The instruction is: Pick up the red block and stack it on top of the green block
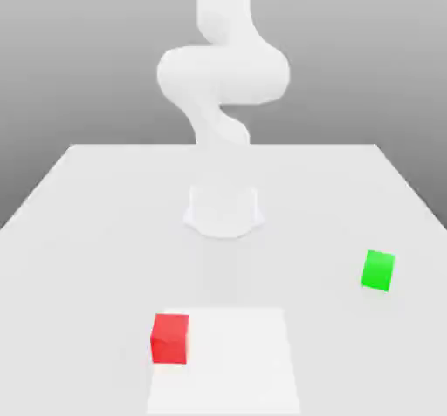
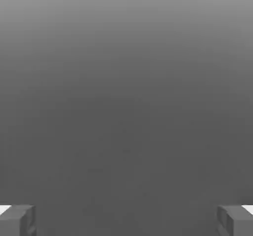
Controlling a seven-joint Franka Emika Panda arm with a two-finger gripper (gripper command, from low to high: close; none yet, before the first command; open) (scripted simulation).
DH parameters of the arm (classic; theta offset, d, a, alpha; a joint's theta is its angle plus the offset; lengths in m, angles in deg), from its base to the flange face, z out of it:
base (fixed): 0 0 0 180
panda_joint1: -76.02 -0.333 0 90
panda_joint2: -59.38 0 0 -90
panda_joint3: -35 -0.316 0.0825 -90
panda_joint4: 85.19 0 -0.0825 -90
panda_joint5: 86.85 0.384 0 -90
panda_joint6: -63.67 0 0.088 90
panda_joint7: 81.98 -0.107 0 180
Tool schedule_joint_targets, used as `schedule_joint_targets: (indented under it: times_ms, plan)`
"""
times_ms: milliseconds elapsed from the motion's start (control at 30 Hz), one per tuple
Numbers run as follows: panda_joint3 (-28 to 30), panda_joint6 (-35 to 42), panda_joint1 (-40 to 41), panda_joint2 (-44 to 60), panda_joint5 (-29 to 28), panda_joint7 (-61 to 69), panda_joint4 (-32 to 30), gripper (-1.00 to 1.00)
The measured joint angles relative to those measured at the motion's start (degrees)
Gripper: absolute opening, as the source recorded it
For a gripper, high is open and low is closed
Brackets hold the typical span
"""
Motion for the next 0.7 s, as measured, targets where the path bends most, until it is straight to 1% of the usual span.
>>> schedule_joint_targets:
  times_ms: [400, 633, 700]
  plan:
    - [4.6, -14.1, 1.3, 25.4, -0.3, 4.8, -12.7, 0.00]
    - [6.5, -22.1, 2.9, 40.0, 0.9, 8.5, -19.9, 0.00]
    - [6.5, -24.9, 3.2, 44.1, 1.7, 9.6, -21.0, 0.00]
